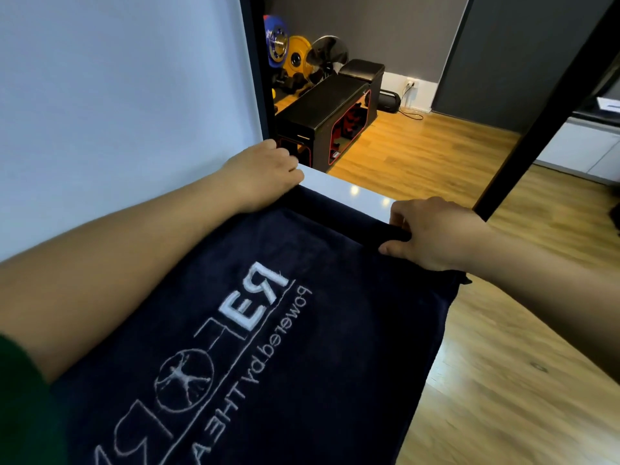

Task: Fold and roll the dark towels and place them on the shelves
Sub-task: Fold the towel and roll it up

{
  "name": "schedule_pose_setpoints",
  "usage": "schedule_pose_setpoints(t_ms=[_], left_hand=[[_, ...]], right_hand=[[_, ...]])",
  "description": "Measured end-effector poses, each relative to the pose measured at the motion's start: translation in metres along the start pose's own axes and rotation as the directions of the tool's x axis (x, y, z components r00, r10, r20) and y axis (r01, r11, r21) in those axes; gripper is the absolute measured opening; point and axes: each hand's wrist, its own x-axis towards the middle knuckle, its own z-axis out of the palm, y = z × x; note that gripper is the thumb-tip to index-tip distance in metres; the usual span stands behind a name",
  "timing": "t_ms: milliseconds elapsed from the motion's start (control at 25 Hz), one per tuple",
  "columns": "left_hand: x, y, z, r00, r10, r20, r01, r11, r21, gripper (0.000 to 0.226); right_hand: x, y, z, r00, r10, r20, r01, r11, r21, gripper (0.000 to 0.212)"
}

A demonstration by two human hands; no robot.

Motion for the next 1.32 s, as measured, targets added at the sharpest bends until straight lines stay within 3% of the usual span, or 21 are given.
schedule_pose_setpoints(t_ms=[120,240,440,560,640,720,800,840,920,1040,1160,1240,1320], left_hand=[[-0.010,0.006,0.012,0.970,-0.143,-0.196,0.106,0.977,-0.187,0.014],[-0.027,0.010,0.027,0.927,-0.150,-0.343,0.092,0.980,-0.179,0.018],[-0.051,0.020,0.031,0.941,-0.154,-0.301,0.087,0.970,-0.225,0.021],[-0.068,0.026,0.034,0.947,-0.221,-0.235,0.139,0.937,-0.319,0.034],[-0.074,0.026,0.027,0.955,-0.277,-0.110,0.224,0.910,-0.349,0.024],[-0.063,0.020,0.010,0.945,-0.325,-0.027,0.293,0.883,-0.367,0.023],[-0.040,0.004,-0.002,0.950,-0.304,0.073,0.307,0.859,-0.411,0.024],[-0.028,-0.004,-0.006,0.958,-0.255,0.132,0.287,0.852,-0.438,0.031],[-0.012,-0.015,-0.013,0.971,-0.079,0.225,0.176,0.874,-0.452,0.049],[-0.007,-0.017,-0.008,0.977,0.078,0.200,0.012,0.912,-0.410,0.042],[-0.007,-0.006,-0.005,0.989,0.055,0.139,0.018,0.879,-0.476,0.042],[-0.005,0.001,-0.002,0.997,0.065,0.028,-0.050,0.927,-0.372,0.047],[-0.003,0.007,0.004,0.999,-0.004,-0.047,-0.013,0.939,-0.344,0.048]], right_hand=[[0.003,-0.001,0.002,0.994,-0.040,-0.099,0.039,0.999,-0.013,0.033],[-0.003,-0.002,0.019,0.947,-0.150,-0.283,0.121,0.986,-0.116,0.028],[-0.018,-0.002,0.040,0.742,-0.423,-0.520,0.313,0.905,-0.290,0.023],[-0.033,-0.004,0.049,0.664,-0.537,-0.520,0.392,0.843,-0.370,0.017],[-0.039,-0.010,0.046,0.700,-0.538,-0.470,0.458,0.843,-0.282,0.028],[-0.034,-0.017,0.027,0.814,-0.445,-0.374,0.465,0.884,-0.040,0.026],[-0.018,-0.015,0.003,0.958,-0.267,-0.100,0.285,0.886,0.367,0.016],[-0.011,-0.014,-0.008,0.976,-0.216,0.036,0.176,0.871,0.458,0.016],[-0.001,-0.012,-0.020,0.972,-0.177,0.158,0.108,0.923,0.369,0.029],[-0.001,-0.018,-0.002,0.976,-0.161,0.146,0.135,0.976,0.172,0.032],[-0.016,-0.020,0.025,0.957,-0.289,-0.011,0.288,0.956,-0.061,0.031],[-0.014,-0.014,0.025,0.947,-0.321,-0.009,0.320,0.945,-0.066,0.035],[-0.003,-0.007,0.020,0.952,-0.305,0.021,0.306,0.948,-0.087,0.035]])
